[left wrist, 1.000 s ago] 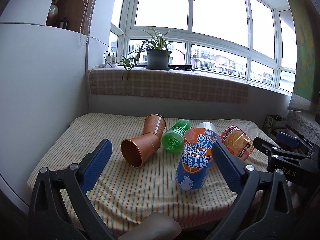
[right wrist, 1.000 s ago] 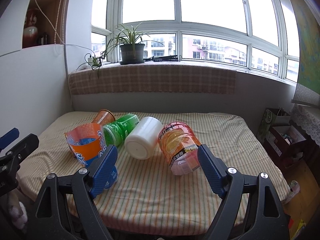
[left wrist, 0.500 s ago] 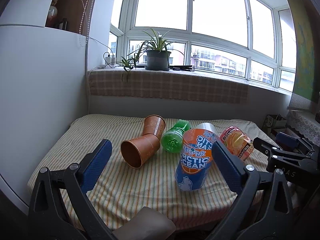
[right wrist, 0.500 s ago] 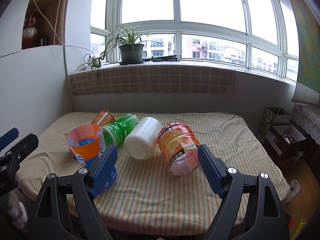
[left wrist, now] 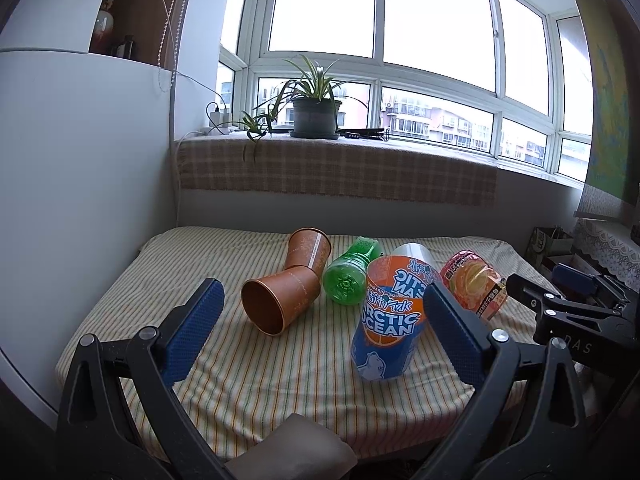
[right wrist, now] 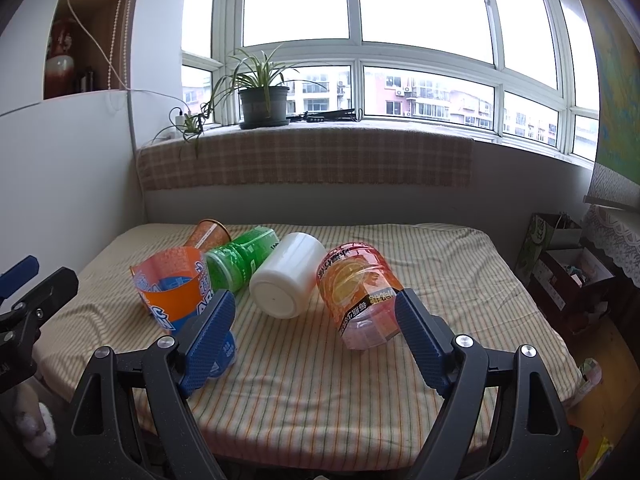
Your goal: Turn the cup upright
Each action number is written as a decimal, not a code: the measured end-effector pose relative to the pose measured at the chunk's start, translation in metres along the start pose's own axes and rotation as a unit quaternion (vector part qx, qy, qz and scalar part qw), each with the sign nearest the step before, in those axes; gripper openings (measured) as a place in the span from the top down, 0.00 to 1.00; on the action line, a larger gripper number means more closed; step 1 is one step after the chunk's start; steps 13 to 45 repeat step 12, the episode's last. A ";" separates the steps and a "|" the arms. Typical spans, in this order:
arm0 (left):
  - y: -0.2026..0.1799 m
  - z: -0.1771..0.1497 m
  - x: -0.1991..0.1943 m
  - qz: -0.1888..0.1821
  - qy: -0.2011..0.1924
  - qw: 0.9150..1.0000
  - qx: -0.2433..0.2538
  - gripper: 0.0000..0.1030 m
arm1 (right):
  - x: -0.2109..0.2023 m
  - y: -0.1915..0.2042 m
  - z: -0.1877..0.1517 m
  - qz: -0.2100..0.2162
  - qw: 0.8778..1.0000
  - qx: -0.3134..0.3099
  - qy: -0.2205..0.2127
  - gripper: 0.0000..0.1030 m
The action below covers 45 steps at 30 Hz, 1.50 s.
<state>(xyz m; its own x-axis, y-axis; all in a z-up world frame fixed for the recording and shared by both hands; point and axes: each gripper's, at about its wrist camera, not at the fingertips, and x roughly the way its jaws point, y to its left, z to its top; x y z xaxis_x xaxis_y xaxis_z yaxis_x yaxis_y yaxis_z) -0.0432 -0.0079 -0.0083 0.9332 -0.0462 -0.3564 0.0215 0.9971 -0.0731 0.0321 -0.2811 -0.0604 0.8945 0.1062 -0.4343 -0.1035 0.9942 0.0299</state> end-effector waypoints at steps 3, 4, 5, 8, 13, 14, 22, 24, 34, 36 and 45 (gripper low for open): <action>0.000 0.000 0.001 0.004 0.000 1.000 -0.001 0.02 | 0.000 0.001 0.000 0.000 1.000 -0.001 0.000 0.20; 0.001 0.000 0.001 0.003 0.002 1.000 -0.003 0.02 | 0.000 0.001 0.000 0.000 1.000 -0.001 0.000 0.20; 0.001 0.000 0.001 0.003 0.002 1.000 -0.004 0.02 | 0.001 0.001 0.000 0.000 1.000 -0.001 0.000 0.20; 0.001 -0.001 0.000 0.008 -0.002 1.000 -0.006 0.02 | 0.001 0.001 0.000 0.000 1.000 -0.001 0.002 0.20; 0.000 -0.002 -0.001 0.012 -0.004 1.000 -0.002 0.02 | 0.002 0.001 0.000 0.003 1.000 0.001 0.004 0.20; 0.000 -0.002 -0.001 0.012 -0.004 1.000 -0.002 0.02 | 0.002 0.001 0.000 0.003 1.000 0.001 0.004 0.20; 0.000 -0.002 -0.001 0.012 -0.004 1.000 -0.002 0.02 | 0.002 0.001 0.000 0.003 1.000 0.001 0.004 0.20; 0.000 -0.002 -0.001 0.012 -0.004 1.000 -0.002 0.02 | 0.002 0.001 0.000 0.003 1.000 0.001 0.004 0.20; 0.000 -0.002 -0.001 0.012 -0.004 1.000 -0.002 0.02 | 0.002 0.001 0.000 0.003 1.000 0.001 0.004 0.20; 0.000 -0.002 -0.001 0.012 -0.004 1.000 -0.002 0.02 | 0.002 0.001 0.000 0.003 1.000 0.001 0.004 0.20; 0.000 -0.002 -0.001 0.012 -0.004 1.000 -0.002 0.02 | 0.002 0.001 0.000 0.003 1.000 0.001 0.004 0.20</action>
